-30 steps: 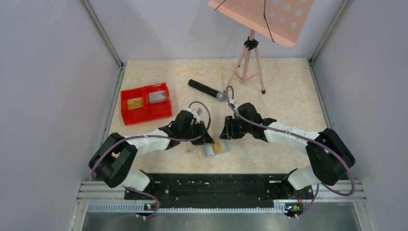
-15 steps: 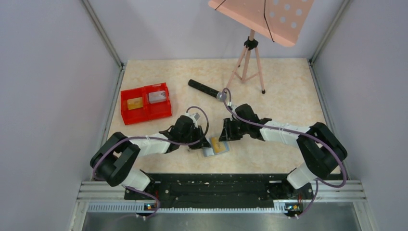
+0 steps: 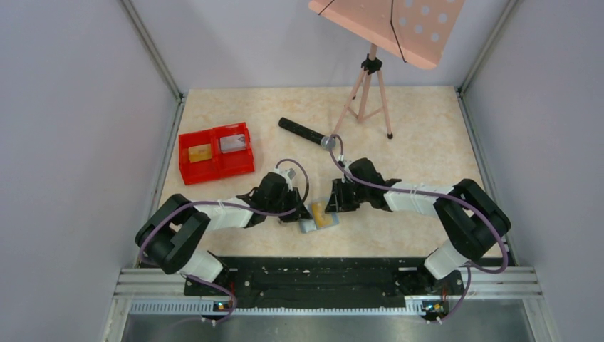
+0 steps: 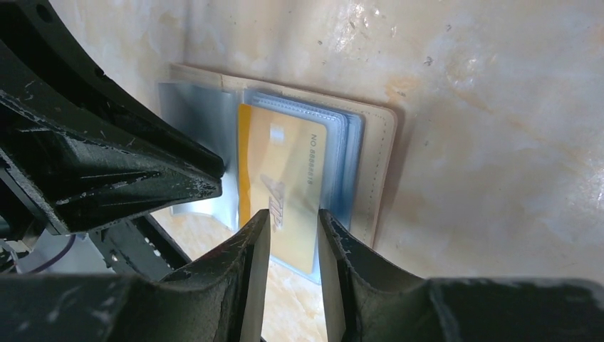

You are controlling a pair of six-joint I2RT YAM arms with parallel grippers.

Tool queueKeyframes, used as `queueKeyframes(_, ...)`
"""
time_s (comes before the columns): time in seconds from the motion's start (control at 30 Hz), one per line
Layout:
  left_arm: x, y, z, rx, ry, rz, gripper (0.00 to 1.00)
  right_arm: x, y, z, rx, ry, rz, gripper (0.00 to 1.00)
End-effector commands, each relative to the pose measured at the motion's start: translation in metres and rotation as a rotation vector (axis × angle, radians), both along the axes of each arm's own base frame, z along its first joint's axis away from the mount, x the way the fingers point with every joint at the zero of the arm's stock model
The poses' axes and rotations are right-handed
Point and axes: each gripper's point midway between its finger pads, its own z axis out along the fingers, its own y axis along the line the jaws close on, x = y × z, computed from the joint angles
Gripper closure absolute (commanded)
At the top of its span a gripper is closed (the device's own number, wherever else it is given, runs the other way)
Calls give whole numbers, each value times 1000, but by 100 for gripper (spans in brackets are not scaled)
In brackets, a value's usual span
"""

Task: Take the credit cards out of the card holder
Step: Remove the credit card from the card holder.

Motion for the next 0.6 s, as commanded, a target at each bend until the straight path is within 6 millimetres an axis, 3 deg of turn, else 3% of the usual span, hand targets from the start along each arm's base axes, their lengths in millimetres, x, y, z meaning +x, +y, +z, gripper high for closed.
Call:
queueKeyframes(0.0,6,-2,2,-8,-43,0,77,0,-2,-9,2,13,-13,69)
queueKeyframes(0.57,9,-8,12,-52,-71,0,74,-7,-1,-8,40,38,-30,75)
